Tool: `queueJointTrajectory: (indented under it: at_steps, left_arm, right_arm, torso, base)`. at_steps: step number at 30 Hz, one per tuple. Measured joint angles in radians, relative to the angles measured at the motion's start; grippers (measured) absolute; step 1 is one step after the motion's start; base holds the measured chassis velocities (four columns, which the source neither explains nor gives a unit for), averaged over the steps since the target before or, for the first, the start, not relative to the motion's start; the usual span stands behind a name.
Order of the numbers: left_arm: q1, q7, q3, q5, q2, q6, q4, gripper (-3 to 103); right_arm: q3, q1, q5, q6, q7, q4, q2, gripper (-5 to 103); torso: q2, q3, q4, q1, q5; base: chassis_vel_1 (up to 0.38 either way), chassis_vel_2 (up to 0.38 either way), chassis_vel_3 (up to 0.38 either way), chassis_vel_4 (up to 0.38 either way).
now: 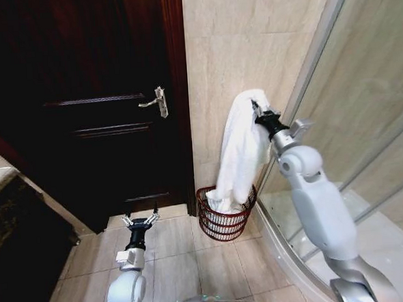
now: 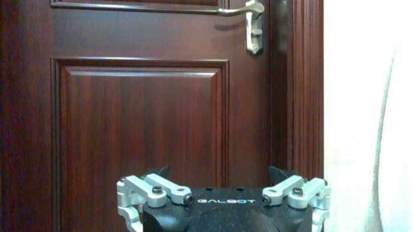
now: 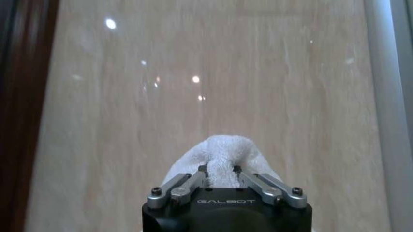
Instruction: Discard the used towel into the hamper.
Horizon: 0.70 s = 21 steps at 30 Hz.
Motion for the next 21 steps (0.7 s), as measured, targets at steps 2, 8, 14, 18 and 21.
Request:
queueJointTrajectory:
  at_steps: [2,8,14,18,21]
  left_arm:
    - [-0.013,0.002,0.0,-0.005,0.006,0.006,0.006,100]
    - [-0.018,0.007,0.008,-0.007,0.005,0.017,0.012,100]
    - [-0.028,0.013,0.016,-0.009,0.002,0.009,0.033,100]
    - [-0.028,0.013,0.016,-0.011,0.003,0.004,0.043,100]
    - [-0.027,0.012,0.016,-0.013,0.004,-0.003,0.049,100]
  right_arm:
    - [-0.002,-0.021,-0.057,0.028,-0.015,-0.041,0.027,12]
    - [-0.004,-0.079,-0.086,0.056,-0.026,-0.064,0.068,12]
    - [0.0,-0.111,-0.119,0.128,-0.027,-0.132,0.122,12]
    - [0.002,-0.114,-0.128,0.172,-0.027,-0.181,0.147,12]
    - [-0.001,-0.109,-0.126,0.198,-0.019,-0.205,0.167,12]
  torso:
    - [0.0,0.0,-0.0001,0.0,-0.0001]
    - [-0.004,-0.002,-0.0001,-0.002,0.0]
    - [-0.033,-0.018,-0.0001,-0.015,-0.0001]
    - [-0.051,-0.029,-0.0002,-0.022,-0.0001]
    - [-0.064,-0.037,-0.0003,-0.027,-0.0001]
  base:
    - [0.0,0.0,0.0,0.0]
    - [0.0,0.0,0.0,0.0]
    - [0.0,0.0,0.0,0.0]
    - [0.0,0.0,0.0,0.0]
    - [0.0,0.0,0.0,0.0]
